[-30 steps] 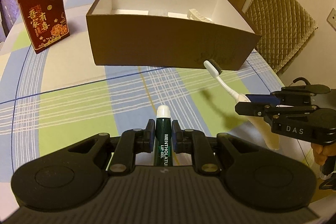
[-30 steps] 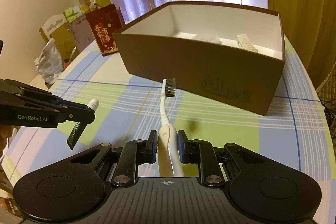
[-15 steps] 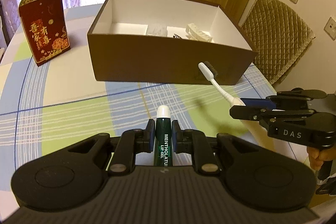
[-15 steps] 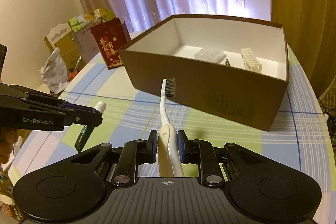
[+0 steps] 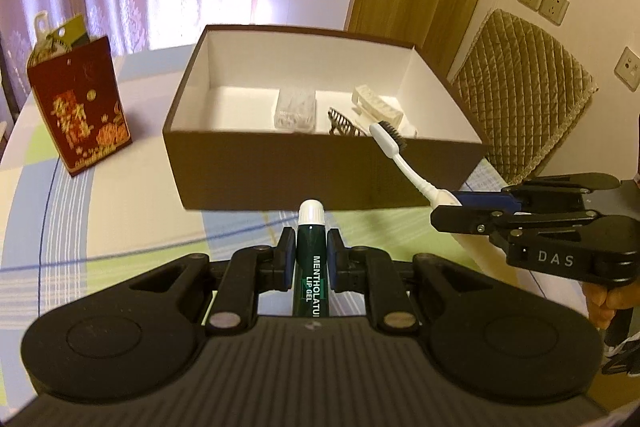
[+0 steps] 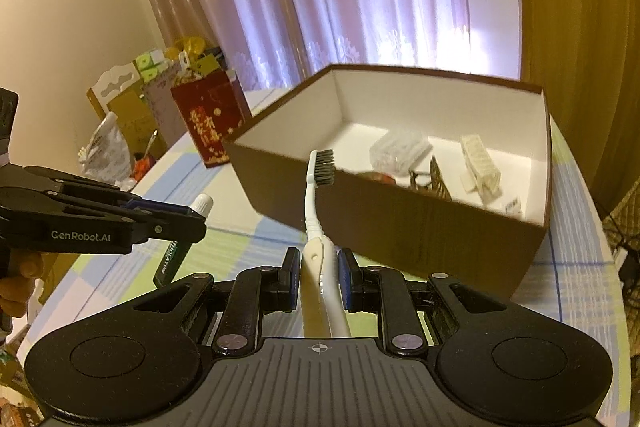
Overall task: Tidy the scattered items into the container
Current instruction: 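Carry the toothbrush and lip balm tube up over the box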
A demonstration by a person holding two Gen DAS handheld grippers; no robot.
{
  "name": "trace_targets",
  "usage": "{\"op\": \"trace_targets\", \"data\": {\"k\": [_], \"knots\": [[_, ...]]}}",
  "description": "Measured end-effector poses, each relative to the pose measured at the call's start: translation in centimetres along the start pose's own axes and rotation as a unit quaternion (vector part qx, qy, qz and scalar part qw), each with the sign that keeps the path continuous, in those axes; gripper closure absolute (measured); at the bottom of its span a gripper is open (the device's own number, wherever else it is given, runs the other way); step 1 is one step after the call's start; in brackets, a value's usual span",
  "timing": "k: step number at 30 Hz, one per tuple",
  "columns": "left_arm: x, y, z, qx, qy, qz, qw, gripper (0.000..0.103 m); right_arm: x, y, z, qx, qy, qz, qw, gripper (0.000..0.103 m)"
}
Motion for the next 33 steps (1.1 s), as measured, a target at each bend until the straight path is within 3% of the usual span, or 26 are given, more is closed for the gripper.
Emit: {"op": "trace_targets", "data": {"k": [33], "knots": [[-1.4,-10.9,3.6,0.077,-0.011,0.048,0.9958,0.091,3.3,-9.8,4.6,0.06,0.007,-0.054,0.997,0.081]]}}
Point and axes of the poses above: each gripper's, at about its wrist camera, not at the fingertips, and z roughly the way its jaws point, x to its right, y to its underside, the point moved 4 cm from there along z, roughly the way its jaws point, and after that the axes turned 9 degrees about x, right-handed, at the moved point
